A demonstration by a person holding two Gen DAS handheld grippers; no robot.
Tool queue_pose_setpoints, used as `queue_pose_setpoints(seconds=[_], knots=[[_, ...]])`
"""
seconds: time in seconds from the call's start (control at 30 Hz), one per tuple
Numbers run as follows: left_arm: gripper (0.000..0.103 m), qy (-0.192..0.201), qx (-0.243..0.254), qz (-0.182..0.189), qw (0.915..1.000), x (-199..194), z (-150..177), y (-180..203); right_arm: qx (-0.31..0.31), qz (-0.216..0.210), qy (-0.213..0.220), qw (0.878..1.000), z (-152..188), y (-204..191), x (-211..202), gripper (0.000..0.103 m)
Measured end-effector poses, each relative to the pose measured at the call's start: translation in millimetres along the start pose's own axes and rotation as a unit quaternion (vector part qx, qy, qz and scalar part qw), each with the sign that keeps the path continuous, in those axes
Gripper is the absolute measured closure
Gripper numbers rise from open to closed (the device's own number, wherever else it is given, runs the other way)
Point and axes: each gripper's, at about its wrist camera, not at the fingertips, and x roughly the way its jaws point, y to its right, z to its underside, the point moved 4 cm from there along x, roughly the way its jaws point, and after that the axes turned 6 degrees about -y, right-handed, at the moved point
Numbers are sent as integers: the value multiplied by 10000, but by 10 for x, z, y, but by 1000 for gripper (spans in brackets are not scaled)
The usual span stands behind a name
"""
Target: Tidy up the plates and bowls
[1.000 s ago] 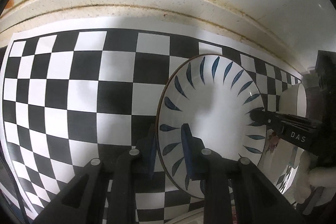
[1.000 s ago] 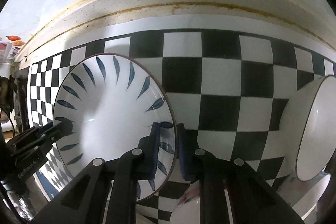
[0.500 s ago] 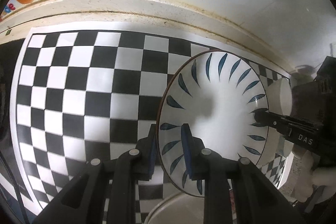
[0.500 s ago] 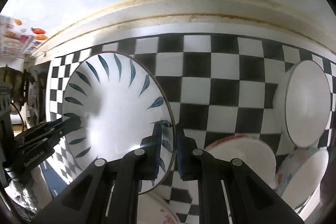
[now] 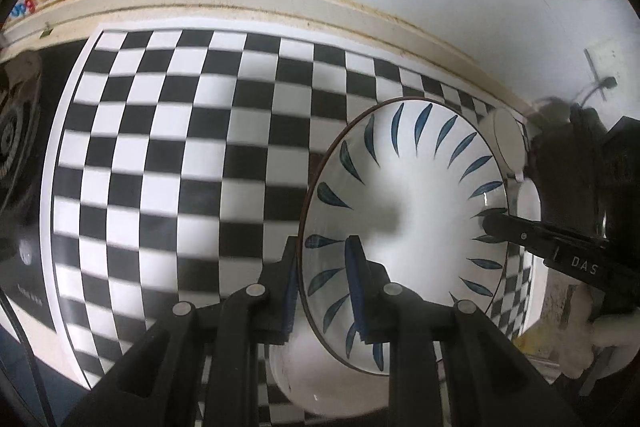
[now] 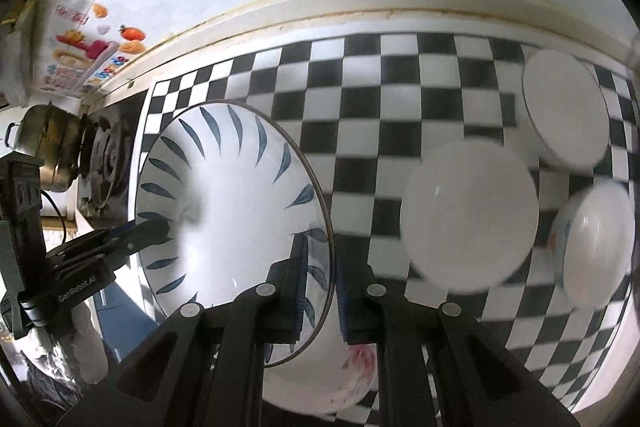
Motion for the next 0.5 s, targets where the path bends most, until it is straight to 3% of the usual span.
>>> queue_pose_setpoints(seconds=[0.27, 0.5], knots=[[83, -133, -37, 40, 9999, 21, 567, 12, -21, -122, 46, 9999, 551, -18, -6, 88], [83, -396, -23, -34, 9992, 273, 858, -30, 135, -260, -152, 9995, 953, 119, 278, 88]])
